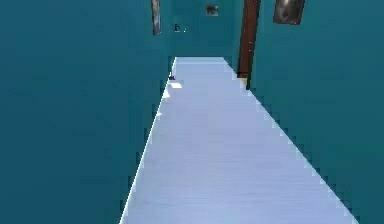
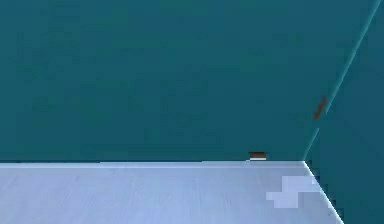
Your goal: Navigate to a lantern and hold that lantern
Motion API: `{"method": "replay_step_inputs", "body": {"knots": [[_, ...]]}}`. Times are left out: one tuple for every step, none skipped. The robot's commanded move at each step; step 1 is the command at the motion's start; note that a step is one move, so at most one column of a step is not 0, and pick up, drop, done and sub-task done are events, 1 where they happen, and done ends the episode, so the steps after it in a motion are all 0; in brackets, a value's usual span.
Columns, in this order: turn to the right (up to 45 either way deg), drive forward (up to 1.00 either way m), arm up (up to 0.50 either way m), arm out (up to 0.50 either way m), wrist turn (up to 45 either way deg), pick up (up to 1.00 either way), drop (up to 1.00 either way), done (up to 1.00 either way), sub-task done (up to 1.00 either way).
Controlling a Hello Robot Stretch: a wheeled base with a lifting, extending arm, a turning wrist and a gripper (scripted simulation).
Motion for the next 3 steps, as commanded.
{"method": "replay_step_inputs", "body": {"knots": [[45.0, 0.0, 0.0, 0.0, 0.0, 0.0, 0.0, 0.0, 0.0], [9.0, 0.0, 0.0, 0.0, 0.0, 0.0, 0.0, 0.0, 0.0], [0.0, 0.4, 0.0, 0.0, 0.0, 0.0, 0.0, 0.0, 0.0]]}}
